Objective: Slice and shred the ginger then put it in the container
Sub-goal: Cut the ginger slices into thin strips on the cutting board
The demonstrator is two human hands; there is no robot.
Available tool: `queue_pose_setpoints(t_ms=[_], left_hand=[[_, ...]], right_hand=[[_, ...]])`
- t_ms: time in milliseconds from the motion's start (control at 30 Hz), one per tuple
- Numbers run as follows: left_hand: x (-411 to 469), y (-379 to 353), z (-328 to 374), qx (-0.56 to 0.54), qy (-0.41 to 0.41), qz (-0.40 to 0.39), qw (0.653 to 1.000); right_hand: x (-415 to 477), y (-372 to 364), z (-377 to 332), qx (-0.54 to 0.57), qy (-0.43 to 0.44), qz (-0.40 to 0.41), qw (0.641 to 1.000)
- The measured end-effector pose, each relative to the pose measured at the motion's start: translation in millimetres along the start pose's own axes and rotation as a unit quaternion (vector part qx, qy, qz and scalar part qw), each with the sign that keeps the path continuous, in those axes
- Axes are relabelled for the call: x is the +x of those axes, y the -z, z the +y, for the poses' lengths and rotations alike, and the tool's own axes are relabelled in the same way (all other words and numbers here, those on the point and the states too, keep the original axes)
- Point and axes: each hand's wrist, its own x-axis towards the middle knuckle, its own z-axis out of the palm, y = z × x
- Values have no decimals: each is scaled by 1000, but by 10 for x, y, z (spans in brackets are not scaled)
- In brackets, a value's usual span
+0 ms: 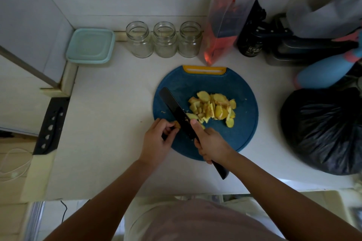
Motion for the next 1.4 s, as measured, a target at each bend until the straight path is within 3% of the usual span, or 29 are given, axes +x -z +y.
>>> queue_pose_setpoints(t_ms=[533,767,1400], left_hand=[[-6,1,-1,-3,2,-4,1000],[-9,-3,-9,-4,-3,8,1000],[1,-8,-29,-8,5,9,1000]], right_hand=[[9,-30,25,-31,21,15,999],[18,-32,-19,4,-26,-3,1000],[59,-28,-139,-29,-26,-22,999]])
